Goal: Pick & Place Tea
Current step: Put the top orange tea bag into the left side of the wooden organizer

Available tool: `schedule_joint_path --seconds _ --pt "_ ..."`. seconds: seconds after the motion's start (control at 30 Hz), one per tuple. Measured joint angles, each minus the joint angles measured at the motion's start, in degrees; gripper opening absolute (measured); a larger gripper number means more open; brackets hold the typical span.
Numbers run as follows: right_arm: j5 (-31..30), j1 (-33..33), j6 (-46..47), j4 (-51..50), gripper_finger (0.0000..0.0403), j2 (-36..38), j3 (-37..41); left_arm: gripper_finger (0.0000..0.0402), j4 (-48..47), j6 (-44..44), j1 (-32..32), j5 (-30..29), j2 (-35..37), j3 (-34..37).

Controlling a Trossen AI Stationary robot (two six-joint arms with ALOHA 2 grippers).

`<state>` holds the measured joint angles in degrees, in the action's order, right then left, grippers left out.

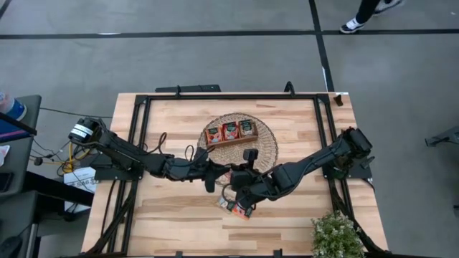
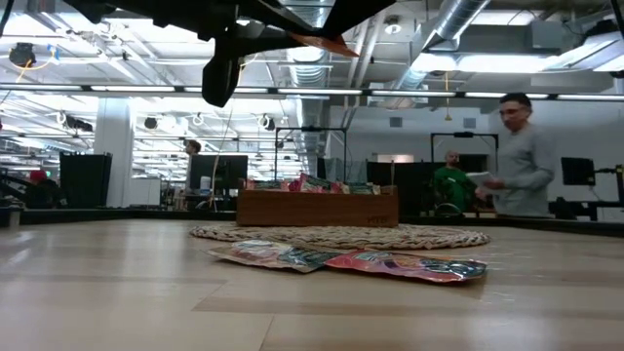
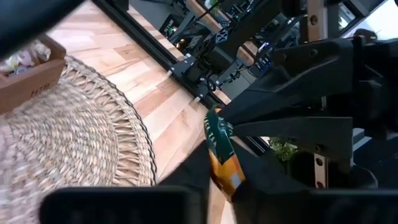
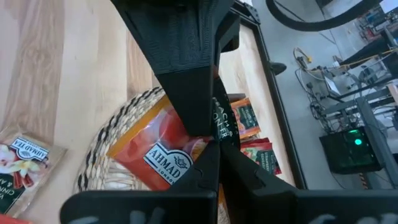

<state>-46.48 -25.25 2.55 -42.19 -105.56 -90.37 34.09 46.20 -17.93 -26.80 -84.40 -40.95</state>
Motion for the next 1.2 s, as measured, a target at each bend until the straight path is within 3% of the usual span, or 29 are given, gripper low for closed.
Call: schedule_joint_path --seconds 0.07,0.27,0.5,0.73,0.9,1.07,1.2 --pt "0.02 -0.13 -0.01 -0.17 0.0 0.0 0.0 0.001 0.15 -0.69 -0.04 -0.47 0.0 -0.04" --pt "-0.22 -0.36 1.35 -2.36 0.0023 0.0 0.0 0.0002 -0.45 -3.39 -0.03 -1.03 0.01 -0.07" --pt "-0.19 -0.61 8.95 -12.64 0.0122 0.0 0.0 0.0 -6.45 -3.83 1.5 -1.73 2.14 -0.07" --pt "-0.19 -1.77 23.42 -24.98 0.0201 0.0 0.02 0.0 -16.44 -14.06 5.64 -2.65 5.08 -0.07" --pt "-0.52 -2.43 33.07 -34.16 0.0214 -0.02 0.04 0.0 -25.47 -21.77 11.22 -2.92 5.49 -0.04" --pt "-3.47 -4.48 40.38 -40.86 0.0209 -0.02 0.07 0.0 -28.39 -31.22 17.71 -2.86 5.29 0.0" --pt "-5.65 -5.78 44.1 -44.36 0.0201 -0.02 0.07 0.0 -28.85 -35.19 23.94 7.27 5.29 -0.02"
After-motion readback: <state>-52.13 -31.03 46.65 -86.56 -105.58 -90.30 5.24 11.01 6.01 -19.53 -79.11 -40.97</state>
